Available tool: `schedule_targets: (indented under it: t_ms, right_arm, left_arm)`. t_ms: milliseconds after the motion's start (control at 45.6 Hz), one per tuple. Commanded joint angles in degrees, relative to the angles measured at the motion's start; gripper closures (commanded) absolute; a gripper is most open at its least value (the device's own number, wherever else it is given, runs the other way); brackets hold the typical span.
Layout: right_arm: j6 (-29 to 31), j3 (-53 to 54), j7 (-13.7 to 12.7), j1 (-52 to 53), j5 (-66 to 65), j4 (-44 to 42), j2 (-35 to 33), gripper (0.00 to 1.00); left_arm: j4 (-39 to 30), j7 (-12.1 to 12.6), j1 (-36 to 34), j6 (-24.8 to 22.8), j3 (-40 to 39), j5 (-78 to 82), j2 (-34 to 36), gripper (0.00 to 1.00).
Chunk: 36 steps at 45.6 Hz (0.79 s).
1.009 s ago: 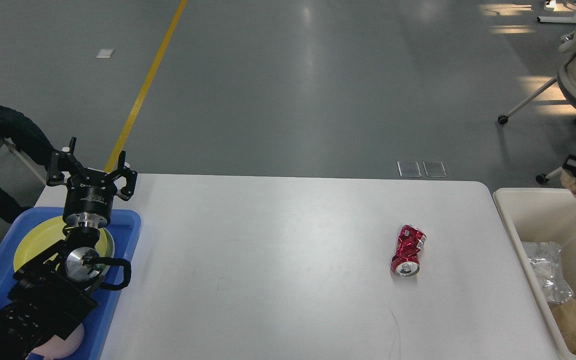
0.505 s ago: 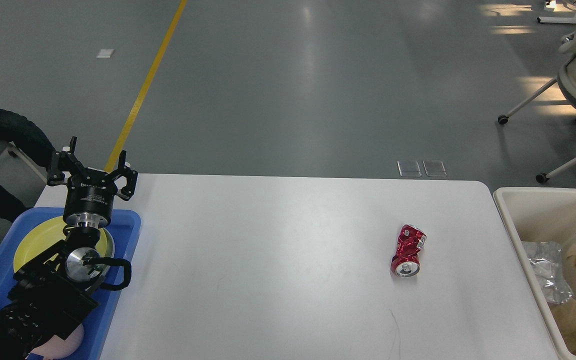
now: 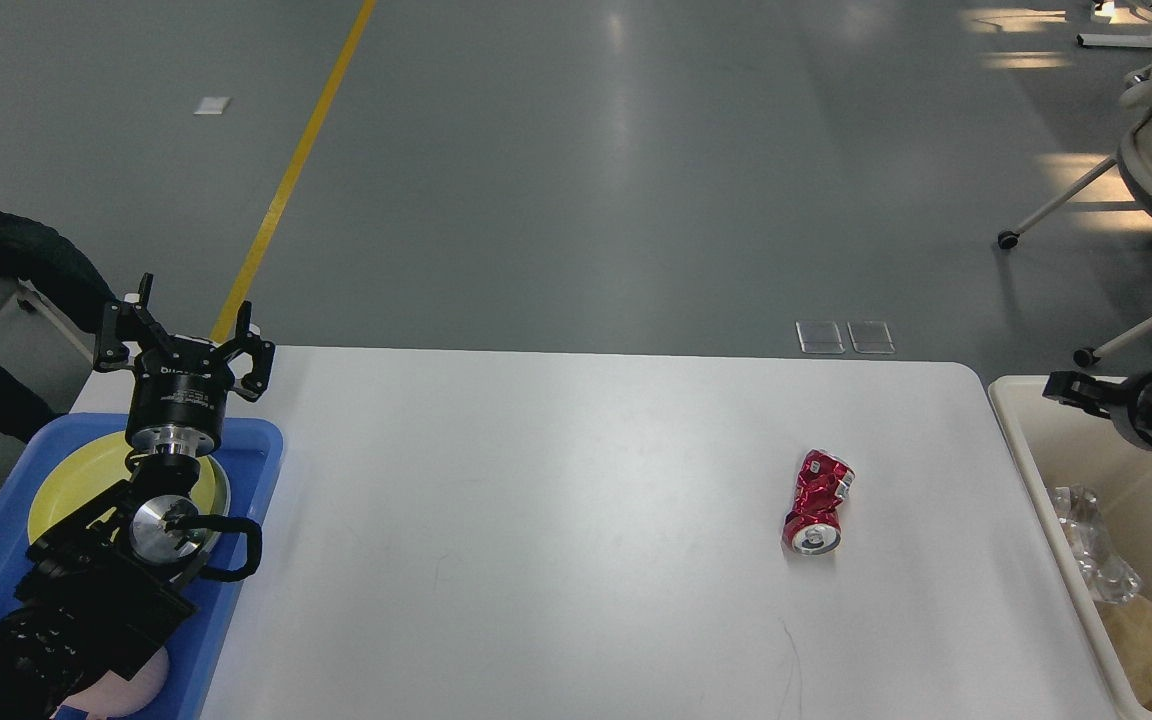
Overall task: Tidy desktop
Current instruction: 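Lift the paper ball into the white bin and release it, then lower the right gripper to the red can and grasp it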
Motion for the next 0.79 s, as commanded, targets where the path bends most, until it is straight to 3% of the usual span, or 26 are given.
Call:
schedule_targets:
  t_ms: [0, 197, 329, 570, 768]
  right_arm:
    - [6.2, -4.8, -0.04, 11.97, 0.06, 6.85, 3.95, 0.0]
    - [27.82, -8.5, 0.05, 25.43, 0.24, 9.49, 12.56, 0.0]
    - [37.76, -8.15, 0.05, 30.7, 0.24, 11.07, 16.35, 0.0]
    - [41.03, -7.62, 0.22, 42.13, 0.24, 22.06, 17.5, 0.0]
    - [39.27, -4.38, 0.22, 33.45, 0.24, 20.14, 16.88, 0.0]
  left_arm:
    - [0.03, 0.0, -0.02, 0.0, 0.0, -0.01, 0.0, 0.04]
    - [0.03, 0.0, 0.07, 0.0, 0.0, -0.01, 0.0, 0.04]
    - [0.03, 0.0, 0.07, 0.0, 0.0, -0.01, 0.0, 0.04]
    - [0.03, 0.0, 0.07, 0.0, 0.0, -0.01, 0.0, 0.04]
    - [-0.14, 0.0, -0.02, 0.0, 0.0, -0.01, 0.0, 0.04]
